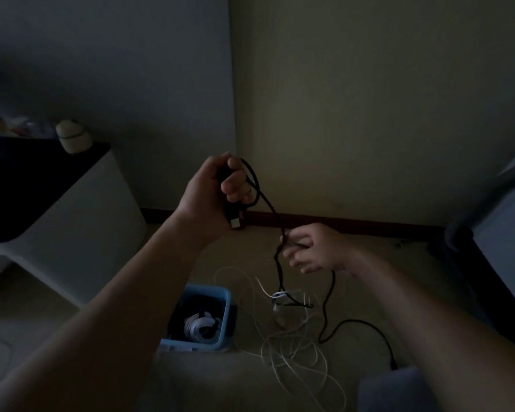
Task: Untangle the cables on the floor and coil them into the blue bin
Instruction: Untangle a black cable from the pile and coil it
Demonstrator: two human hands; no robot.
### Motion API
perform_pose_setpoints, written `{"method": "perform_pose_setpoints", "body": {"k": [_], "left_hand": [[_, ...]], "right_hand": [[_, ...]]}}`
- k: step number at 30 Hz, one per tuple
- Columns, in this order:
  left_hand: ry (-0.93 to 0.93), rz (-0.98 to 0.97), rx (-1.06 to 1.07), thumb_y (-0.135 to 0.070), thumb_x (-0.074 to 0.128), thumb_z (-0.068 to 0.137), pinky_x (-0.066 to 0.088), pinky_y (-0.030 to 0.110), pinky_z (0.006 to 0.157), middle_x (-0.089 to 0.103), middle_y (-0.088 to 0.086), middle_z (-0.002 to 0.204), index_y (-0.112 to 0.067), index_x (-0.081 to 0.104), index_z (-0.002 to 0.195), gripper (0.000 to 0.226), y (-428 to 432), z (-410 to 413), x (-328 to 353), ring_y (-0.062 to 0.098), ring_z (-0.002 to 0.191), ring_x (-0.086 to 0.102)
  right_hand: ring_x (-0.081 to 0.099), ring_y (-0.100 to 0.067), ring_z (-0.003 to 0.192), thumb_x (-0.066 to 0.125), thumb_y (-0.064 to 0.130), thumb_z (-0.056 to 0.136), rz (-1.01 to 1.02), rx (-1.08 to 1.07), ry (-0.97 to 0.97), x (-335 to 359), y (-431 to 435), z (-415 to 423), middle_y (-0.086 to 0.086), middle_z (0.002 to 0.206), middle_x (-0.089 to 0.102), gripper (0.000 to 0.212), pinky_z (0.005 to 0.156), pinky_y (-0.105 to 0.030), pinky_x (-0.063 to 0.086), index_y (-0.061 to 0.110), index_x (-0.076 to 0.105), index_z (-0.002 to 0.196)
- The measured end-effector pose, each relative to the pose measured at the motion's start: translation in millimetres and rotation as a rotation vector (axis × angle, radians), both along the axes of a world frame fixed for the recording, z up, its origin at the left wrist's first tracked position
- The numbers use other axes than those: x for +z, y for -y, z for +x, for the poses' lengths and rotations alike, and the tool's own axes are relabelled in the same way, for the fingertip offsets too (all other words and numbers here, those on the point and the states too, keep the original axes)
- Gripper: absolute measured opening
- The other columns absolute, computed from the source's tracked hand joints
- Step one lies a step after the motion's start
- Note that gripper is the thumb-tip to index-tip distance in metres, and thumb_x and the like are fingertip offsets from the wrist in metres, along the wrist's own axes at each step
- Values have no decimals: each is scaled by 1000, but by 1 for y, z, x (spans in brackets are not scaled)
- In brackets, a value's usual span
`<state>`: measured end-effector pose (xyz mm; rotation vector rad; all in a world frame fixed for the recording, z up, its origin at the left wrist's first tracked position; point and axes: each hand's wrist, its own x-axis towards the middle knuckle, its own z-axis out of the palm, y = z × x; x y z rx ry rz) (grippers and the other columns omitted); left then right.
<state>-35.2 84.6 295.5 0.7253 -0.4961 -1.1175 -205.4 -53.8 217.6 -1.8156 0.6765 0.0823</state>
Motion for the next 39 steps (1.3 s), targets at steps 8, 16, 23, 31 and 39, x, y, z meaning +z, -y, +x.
{"method": "perform_pose_setpoints", "body": {"k": [8, 16, 23, 31, 39], "left_hand": [[194, 217, 289, -26, 44, 103, 42, 26, 51, 48, 1, 56, -12, 53, 83, 26, -1, 9, -6, 16, 51, 46], [508, 456, 615, -29, 44, 103, 34, 25, 45, 42, -5, 50, -10, 61, 88, 30, 0, 34, -14, 11, 43, 42], [1343, 950, 615, -27, 39, 103, 39, 37, 74, 53, 8, 89, -9, 49, 83, 29, -9, 42, -48, 26, 82, 50], [799, 785, 281, -15, 48, 100, 28, 19, 34, 43, 2, 44, -9, 56, 70, 32, 8, 12, -30, 14, 32, 40], [255, 417, -257, -21, 35, 100, 20, 21, 42, 21, -6, 44, -16, 45, 69, 33, 17, -28, -15, 8, 34, 20]], "right_hand": [[52, -1, 58, 60, 14, 96, -167, 122, 12, 16, 3, 2, 9, 63, 61, 18, 55, -14, 40, 12, 77, 99], [43, -1, 49, 57, -4, 88, 11, -55, 246, 22, 21, -3, 8, 51, 51, 30, 53, -23, 29, 15, 76, 75], [41, -12, 52, 46, 13, 66, 330, -403, 623, 25, 26, -4, -6, 55, 49, 18, 57, -27, 32, 8, 60, 57], [61, -32, 110, 53, 28, 93, -548, -707, -225, 5, 67, -23, -13, 114, 67, 30, 84, -33, 44, 10, 70, 110], [62, -8, 94, 60, 22, 87, -38, -37, 312, 23, -4, 20, -3, 101, 67, 26, 84, -22, 46, 7, 66, 107]]}}
